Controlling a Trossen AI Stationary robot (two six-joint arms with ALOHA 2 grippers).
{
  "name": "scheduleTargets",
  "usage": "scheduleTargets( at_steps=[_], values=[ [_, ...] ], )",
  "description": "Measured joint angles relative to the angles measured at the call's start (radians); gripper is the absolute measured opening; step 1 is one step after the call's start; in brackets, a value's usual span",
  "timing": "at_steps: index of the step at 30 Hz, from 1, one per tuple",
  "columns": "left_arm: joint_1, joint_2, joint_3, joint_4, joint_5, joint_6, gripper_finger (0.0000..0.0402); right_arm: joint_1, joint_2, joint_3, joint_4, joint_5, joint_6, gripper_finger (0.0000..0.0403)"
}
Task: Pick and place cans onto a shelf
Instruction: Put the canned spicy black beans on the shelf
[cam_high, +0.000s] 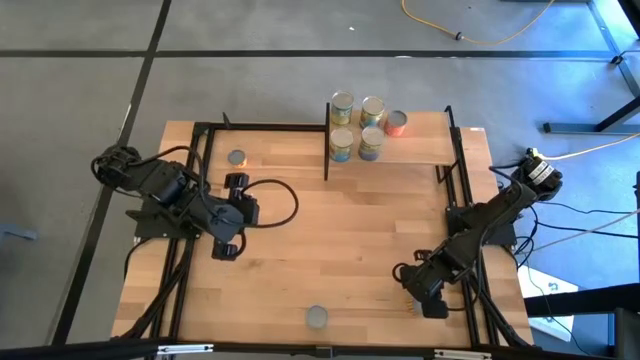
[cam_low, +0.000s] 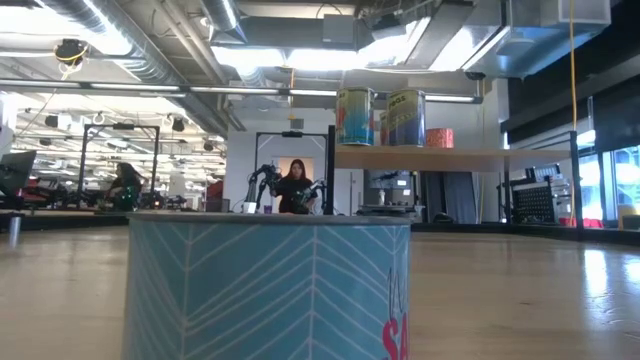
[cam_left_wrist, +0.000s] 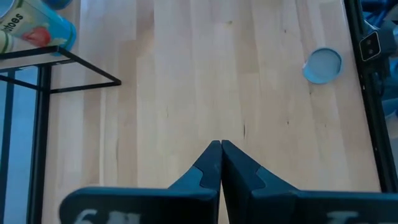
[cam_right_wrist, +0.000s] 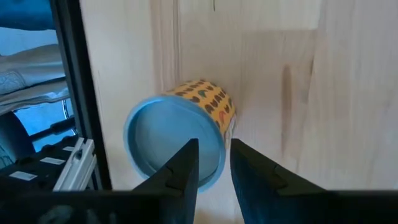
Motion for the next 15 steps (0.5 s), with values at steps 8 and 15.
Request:
scheduleTargets(
  at_steps=[8,15],
  values=[
    [0.0,0.0,0.0,0.0,0.001,0.0,0.0,0.0,0.0,-0.049,0.061,-0.001,0.001,0.0093],
    [0.0,0.0,0.0,0.0,0.001,0.0,0.0,0.0,-0.003,-0.088,0.123,-0.009,0.033,0.0093]
  ],
)
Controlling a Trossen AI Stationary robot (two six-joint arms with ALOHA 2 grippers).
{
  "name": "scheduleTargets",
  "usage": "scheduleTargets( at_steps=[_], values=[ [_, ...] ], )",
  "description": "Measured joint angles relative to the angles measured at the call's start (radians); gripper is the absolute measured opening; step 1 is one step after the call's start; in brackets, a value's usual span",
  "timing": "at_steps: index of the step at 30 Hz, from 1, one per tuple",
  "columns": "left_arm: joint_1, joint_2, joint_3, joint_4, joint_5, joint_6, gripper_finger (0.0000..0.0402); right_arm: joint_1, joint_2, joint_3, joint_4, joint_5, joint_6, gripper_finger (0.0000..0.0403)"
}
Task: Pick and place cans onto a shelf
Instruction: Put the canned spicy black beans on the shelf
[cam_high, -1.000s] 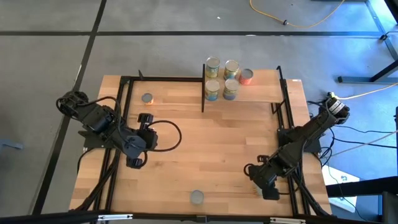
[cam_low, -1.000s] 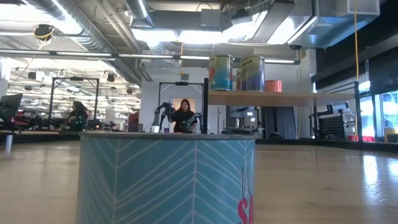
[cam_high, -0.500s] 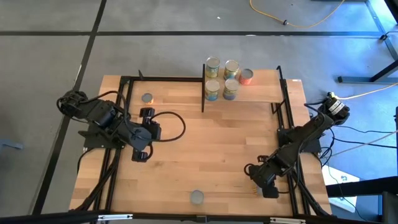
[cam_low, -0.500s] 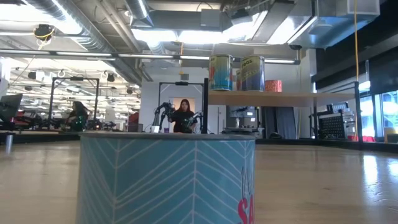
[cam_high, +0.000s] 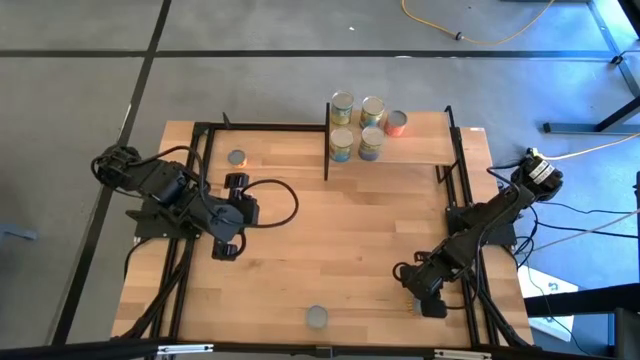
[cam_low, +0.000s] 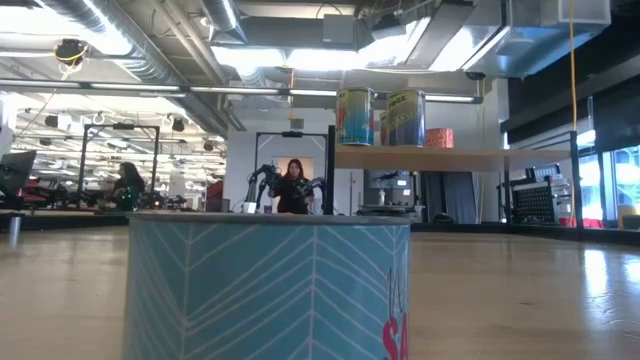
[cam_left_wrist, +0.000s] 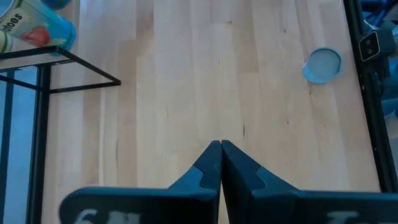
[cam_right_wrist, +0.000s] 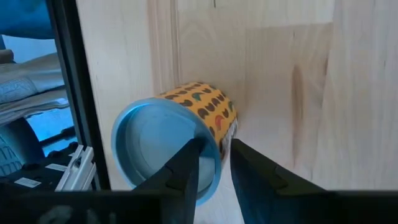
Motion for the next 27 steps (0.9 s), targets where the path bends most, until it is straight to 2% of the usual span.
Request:
scheduleTargets(
  at_steps=[12,15,21,27],
  values=[
    [0.0,0.0,0.0,0.0,0.0,0.0,0.0,0.001,0.001,0.0,0.003,0.046,-0.002,0.0089],
    [-0.001,0.0,0.0,0.0,0.0,0.0,0.0,0.001,0.001,0.0,0.003,0.067,-0.002,0.0072],
    [-0.002,0.0,0.0,0.0,0.001,0.001,0.0,0.001,0.001,0.0,-0.001,0.081,0.02,0.0013],
    [-0.002,0.0,0.0,0.0,0.001,0.008,0.0,0.001,0.002,0.001,-0.001,0.084,0.103,0.0011]
  ],
)
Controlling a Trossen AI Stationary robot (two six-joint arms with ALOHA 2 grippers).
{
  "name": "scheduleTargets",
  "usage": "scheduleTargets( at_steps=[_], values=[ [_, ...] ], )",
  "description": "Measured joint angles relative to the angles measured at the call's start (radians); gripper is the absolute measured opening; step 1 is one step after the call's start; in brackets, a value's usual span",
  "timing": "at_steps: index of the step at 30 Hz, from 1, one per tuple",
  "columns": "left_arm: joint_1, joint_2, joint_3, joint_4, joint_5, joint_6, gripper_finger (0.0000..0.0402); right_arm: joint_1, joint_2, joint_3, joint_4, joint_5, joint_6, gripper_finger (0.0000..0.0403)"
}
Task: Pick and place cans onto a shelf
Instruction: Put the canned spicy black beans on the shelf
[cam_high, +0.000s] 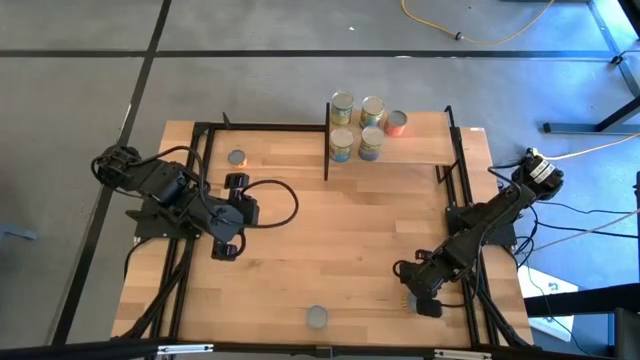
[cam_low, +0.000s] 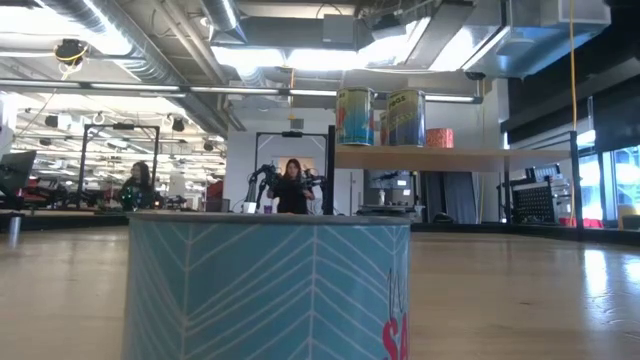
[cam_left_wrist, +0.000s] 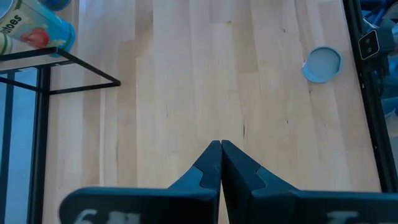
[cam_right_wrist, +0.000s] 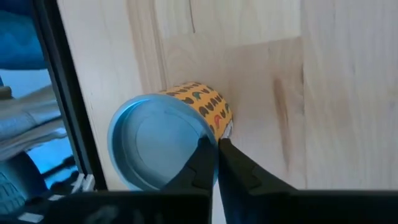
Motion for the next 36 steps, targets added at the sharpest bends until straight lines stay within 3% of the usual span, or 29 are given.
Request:
scheduleTargets(
  at_steps=[14,18,26,30,36],
  values=[
    [0.0,0.0,0.0,-0.003,0.0,0.0,0.0,-0.057,0.006,0.215,-0.117,0.143,0.128,0.0006],
    [0.0,0.0,0.0,-0.003,0.0,0.0,0.0,-0.091,0.005,0.345,-0.257,0.192,0.14,0.0006],
    [0.0,0.0,0.0,-0.003,0.0,-0.001,0.0,-0.175,0.002,0.643,-0.735,0.297,0.301,0.0006],
    [0.0,0.0,0.0,-0.003,0.0,-0.001,0.0,-0.23,0.002,0.753,-0.949,0.316,0.305,0.0006],
    [0.0,0.0,0.0,-0.002,0.0,-0.001,0.0,-0.375,-0.035,0.784,-0.953,0.41,0.222,0.0006]
  ],
)
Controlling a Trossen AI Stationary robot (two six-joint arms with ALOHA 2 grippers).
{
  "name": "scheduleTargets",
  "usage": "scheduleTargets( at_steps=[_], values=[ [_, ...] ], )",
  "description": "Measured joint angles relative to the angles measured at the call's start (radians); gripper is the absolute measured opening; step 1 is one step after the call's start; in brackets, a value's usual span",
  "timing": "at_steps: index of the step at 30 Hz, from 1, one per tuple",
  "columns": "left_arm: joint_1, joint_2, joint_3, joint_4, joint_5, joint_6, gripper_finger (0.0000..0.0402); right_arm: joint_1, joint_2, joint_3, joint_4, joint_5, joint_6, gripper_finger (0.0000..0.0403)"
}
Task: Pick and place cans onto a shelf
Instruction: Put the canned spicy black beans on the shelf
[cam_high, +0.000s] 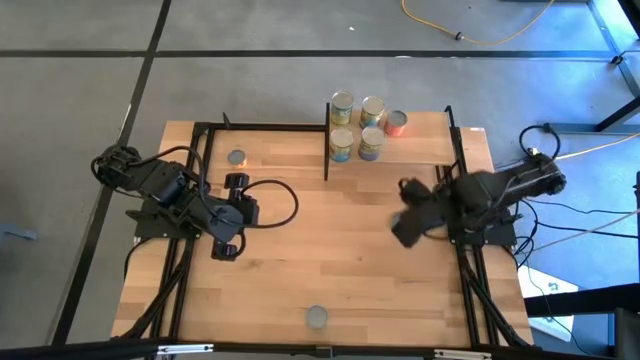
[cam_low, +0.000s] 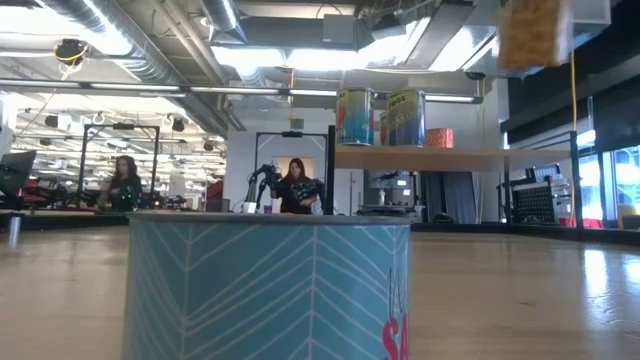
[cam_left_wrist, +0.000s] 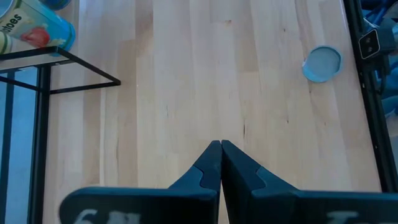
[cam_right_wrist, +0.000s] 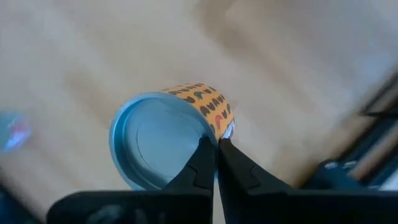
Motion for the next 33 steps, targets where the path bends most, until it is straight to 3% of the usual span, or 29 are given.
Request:
scheduleTargets(
  at_steps=[8,13,19,23,27,33],
  values=[
    [0.001,0.0,0.0,0.0,0.0,0.0,0.0,-0.26,-0.047,0.0,-0.026,0.11,-0.195,0.0006],
    [0.001,0.0,0.0,0.0,0.0,-0.008,0.0,-0.467,-0.07,0.0,0.003,0.116,-0.39,0.0006],
    [0.001,0.0,0.0,0.001,0.0,-0.009,0.0,-0.7,-0.073,0.0,0.175,0.008,-0.662,0.0006],
    [0.001,0.0,0.0,0.001,0.0,-0.009,0.0,-0.824,-0.067,0.0,0.207,-0.048,-0.753,0.0006],
    [0.001,0.0,0.0,0.001,0.0,-0.03,0.0,-0.901,-0.052,-0.007,0.171,-0.105,-0.82,0.0006],
    [0.014,0.0,0.0,0.001,0.0,-0.036,0.0,-0.98,-0.05,-0.101,0.257,-0.165,-0.906,0.0006]
  ],
)
